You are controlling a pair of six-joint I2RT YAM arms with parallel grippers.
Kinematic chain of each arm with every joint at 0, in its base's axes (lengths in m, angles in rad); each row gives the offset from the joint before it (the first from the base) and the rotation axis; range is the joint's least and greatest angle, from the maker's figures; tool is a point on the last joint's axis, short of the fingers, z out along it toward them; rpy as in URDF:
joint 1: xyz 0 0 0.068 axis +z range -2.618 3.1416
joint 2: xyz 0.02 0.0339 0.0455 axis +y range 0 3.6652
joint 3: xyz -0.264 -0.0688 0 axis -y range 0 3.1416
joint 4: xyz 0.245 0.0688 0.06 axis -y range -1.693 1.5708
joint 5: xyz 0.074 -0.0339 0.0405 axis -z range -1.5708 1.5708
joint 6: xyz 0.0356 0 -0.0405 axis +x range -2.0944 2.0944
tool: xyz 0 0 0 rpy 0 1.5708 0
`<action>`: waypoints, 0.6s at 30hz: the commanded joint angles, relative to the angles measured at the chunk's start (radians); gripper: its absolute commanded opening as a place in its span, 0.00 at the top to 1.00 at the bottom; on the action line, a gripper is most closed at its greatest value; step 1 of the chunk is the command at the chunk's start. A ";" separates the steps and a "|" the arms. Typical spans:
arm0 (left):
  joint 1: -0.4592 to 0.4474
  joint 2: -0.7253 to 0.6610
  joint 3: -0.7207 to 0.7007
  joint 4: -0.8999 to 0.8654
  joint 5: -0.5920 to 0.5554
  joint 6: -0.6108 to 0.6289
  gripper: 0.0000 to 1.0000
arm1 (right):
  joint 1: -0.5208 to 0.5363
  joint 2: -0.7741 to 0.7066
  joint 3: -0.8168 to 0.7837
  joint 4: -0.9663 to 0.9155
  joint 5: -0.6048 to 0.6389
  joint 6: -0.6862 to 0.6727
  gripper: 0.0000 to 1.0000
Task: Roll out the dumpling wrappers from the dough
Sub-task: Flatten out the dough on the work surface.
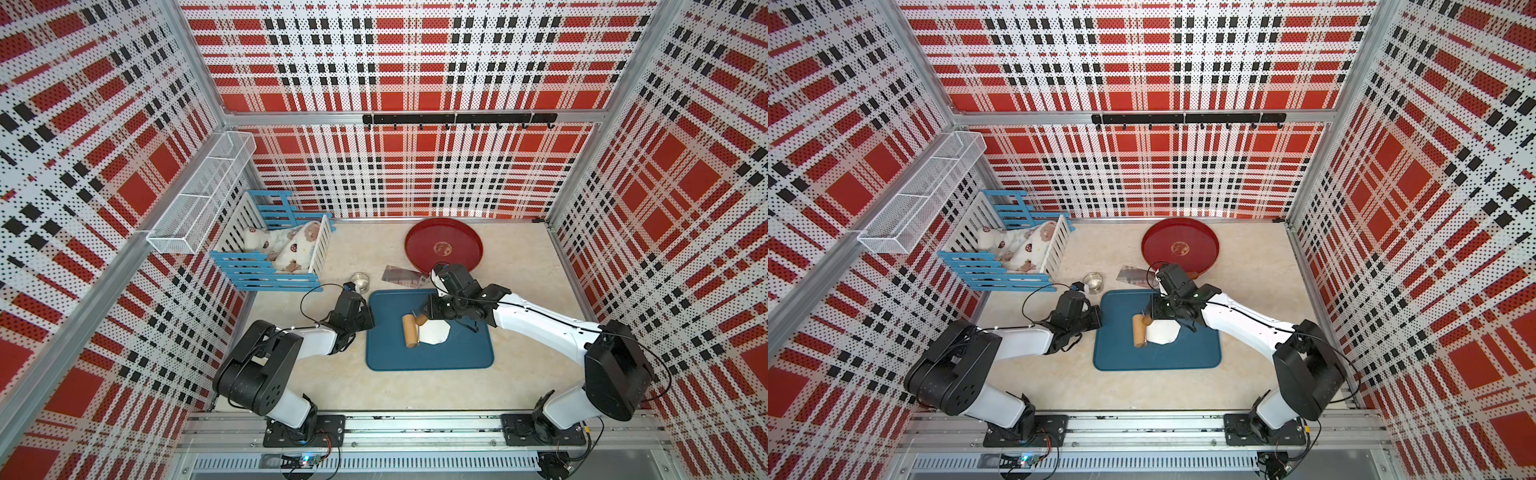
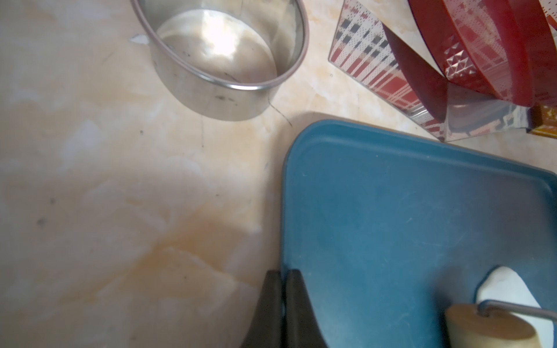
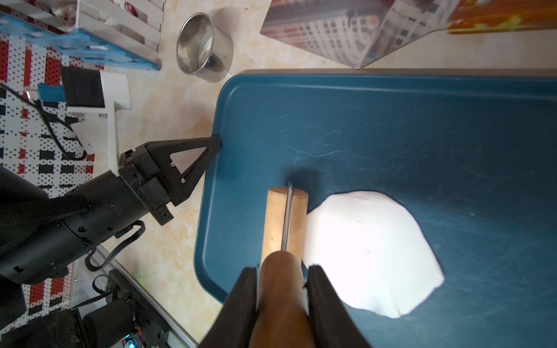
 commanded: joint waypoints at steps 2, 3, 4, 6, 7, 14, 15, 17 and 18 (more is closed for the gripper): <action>0.012 -0.029 0.002 -0.057 0.023 -0.005 1.00 | 0.010 0.017 -0.017 -0.093 0.050 -0.019 1.00; 0.014 -0.032 0.002 -0.060 0.023 -0.004 1.00 | 0.009 0.006 -0.012 -0.086 0.051 -0.021 1.00; 0.016 -0.035 0.005 -0.062 0.021 -0.004 0.99 | 0.009 -0.009 -0.003 -0.079 0.052 -0.022 1.00; 0.020 -0.042 0.007 -0.064 0.022 -0.008 0.90 | 0.009 -0.034 0.015 -0.055 0.044 -0.022 1.00; 0.021 -0.046 0.006 -0.064 0.023 -0.010 0.84 | 0.009 -0.048 0.024 -0.042 0.040 -0.022 1.00; 0.035 -0.083 0.014 -0.106 0.005 -0.012 0.52 | -0.010 -0.129 0.077 0.017 0.044 -0.005 1.00; 0.038 -0.094 0.016 -0.115 -0.001 -0.013 0.48 | -0.021 -0.147 0.076 0.017 0.052 0.000 1.00; 0.045 -0.122 0.013 -0.126 -0.009 -0.017 0.43 | -0.051 -0.182 0.065 0.008 0.078 0.008 1.00; 0.048 -0.142 0.013 -0.133 -0.020 -0.020 0.38 | -0.075 -0.206 0.050 0.004 0.088 0.011 1.00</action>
